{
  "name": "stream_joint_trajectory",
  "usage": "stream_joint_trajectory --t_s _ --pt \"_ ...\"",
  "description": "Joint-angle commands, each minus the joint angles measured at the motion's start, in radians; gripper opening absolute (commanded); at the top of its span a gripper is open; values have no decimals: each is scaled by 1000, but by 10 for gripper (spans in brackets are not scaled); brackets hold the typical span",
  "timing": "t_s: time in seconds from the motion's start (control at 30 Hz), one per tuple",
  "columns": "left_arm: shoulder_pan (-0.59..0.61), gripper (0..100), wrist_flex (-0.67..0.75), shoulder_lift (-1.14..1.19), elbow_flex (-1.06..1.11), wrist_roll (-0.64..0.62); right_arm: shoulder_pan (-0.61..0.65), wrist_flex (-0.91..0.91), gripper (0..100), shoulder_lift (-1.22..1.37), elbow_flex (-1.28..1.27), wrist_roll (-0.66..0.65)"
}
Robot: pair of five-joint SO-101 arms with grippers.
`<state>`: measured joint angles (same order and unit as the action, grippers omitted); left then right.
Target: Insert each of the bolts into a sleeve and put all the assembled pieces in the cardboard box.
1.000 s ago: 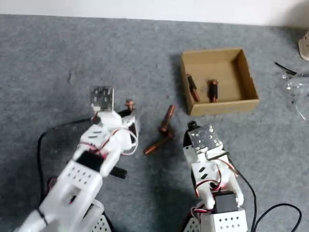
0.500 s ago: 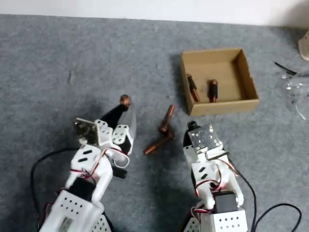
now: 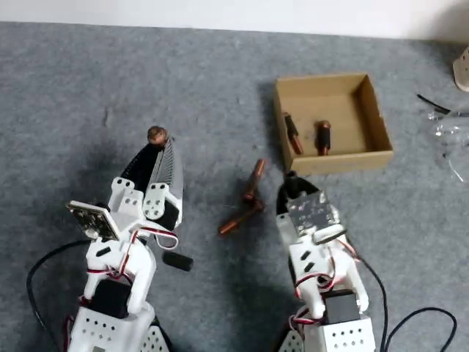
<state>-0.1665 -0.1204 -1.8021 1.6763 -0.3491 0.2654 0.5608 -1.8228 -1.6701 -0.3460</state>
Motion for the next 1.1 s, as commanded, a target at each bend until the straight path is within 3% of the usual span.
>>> stream_joint_trajectory --t_s 0.0,0.13,0.37,0.63,0.9,1.07 --pt "18 5 14 -28 16 -137 102 -94 5 -18 -120 38" --pt "10 5 34 -28 10 -239 205 -134 5 -18 -120 38" --pt "-13 5 29 -28 -73 -302 332 -130 5 -18 -125 37" --pt "-257 6 28 -27 -64 -296 332 -114 5 -18 -125 35" --pt "-355 6 28 -25 -54 -210 332 -110 5 -18 -125 35" --pt "-344 6 29 -25 -54 -210 337 -93 5 -18 -125 34"
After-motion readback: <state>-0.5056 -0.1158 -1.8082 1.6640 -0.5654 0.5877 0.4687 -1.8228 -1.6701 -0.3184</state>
